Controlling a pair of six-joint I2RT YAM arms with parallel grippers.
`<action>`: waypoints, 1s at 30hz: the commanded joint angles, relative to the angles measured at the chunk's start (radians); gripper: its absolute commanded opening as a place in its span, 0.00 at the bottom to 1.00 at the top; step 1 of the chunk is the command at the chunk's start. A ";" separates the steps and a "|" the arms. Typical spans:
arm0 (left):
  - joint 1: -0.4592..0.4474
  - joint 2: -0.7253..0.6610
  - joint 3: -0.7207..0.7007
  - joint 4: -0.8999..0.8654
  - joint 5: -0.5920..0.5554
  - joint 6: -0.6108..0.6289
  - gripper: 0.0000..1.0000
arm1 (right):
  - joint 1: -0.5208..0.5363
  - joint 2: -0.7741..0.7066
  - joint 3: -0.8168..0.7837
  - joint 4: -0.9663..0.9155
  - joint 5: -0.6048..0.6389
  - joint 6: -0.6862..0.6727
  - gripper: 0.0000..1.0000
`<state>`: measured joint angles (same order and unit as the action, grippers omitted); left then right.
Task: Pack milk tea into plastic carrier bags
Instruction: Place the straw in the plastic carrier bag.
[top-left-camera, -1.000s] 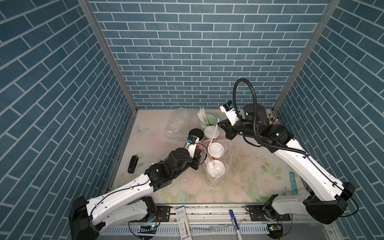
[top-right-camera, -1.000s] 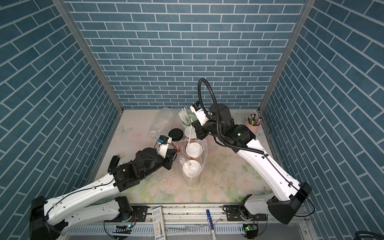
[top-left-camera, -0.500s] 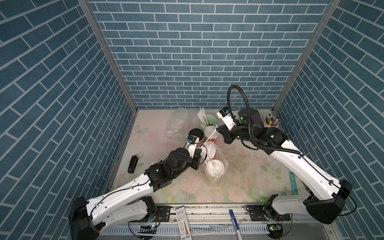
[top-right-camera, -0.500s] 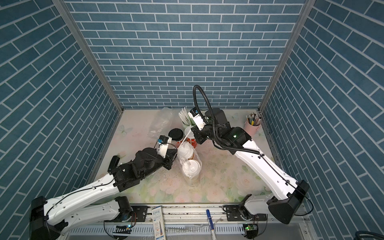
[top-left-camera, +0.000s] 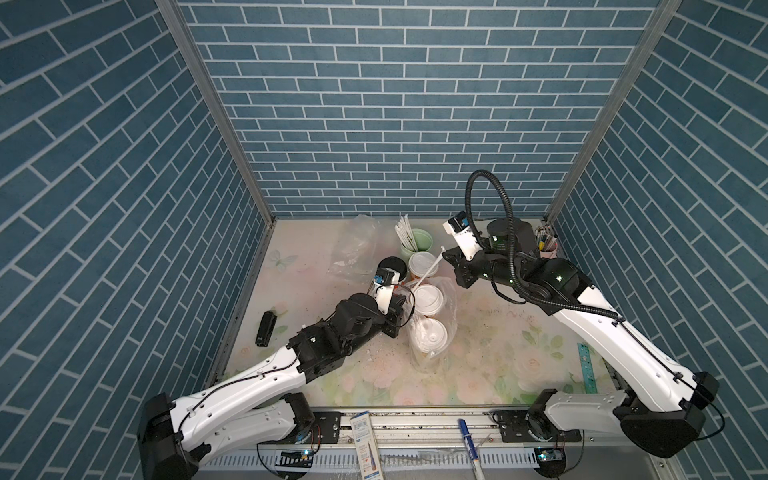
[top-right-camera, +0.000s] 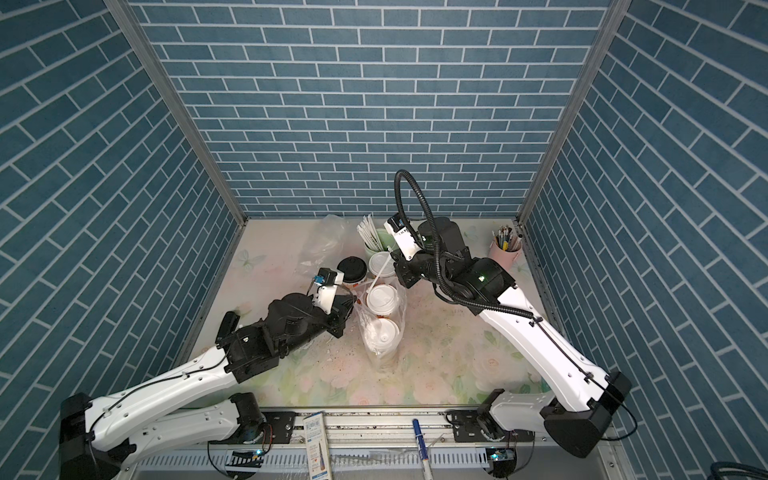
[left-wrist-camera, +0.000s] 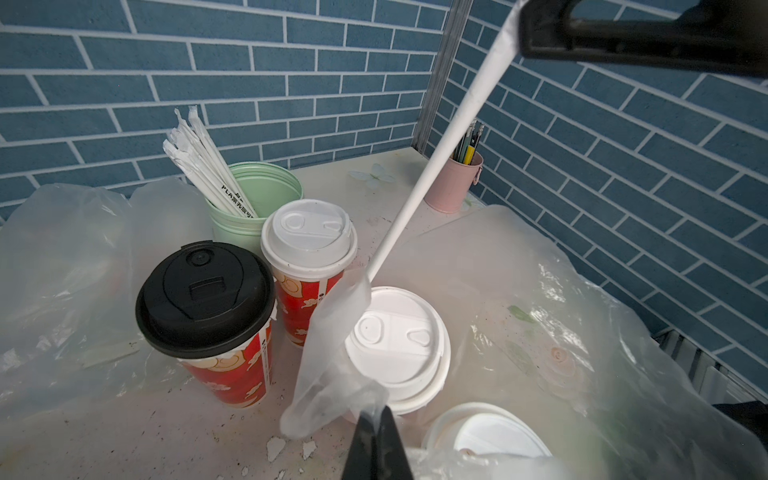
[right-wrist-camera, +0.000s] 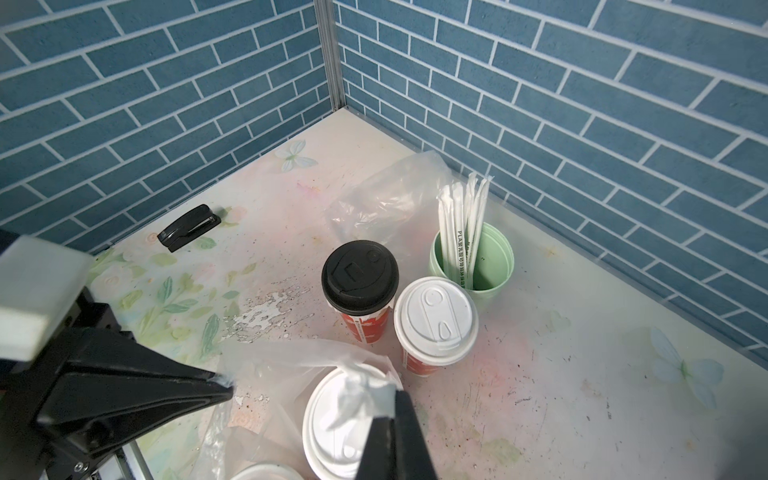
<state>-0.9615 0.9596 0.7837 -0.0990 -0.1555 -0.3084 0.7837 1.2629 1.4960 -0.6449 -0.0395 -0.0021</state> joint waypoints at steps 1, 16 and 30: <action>-0.002 0.002 0.028 0.020 0.011 0.013 0.00 | 0.008 -0.034 0.026 0.005 0.049 -0.047 0.00; -0.003 0.013 0.026 0.022 0.021 0.007 0.00 | 0.023 -0.023 -0.013 0.096 0.101 -0.079 0.00; -0.003 0.016 0.023 0.010 -0.011 -0.005 0.00 | 0.043 -0.024 -0.006 0.024 0.081 -0.068 0.00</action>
<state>-0.9619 0.9737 0.7853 -0.0929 -0.1421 -0.3061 0.8181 1.2491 1.4944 -0.6029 0.0380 -0.0353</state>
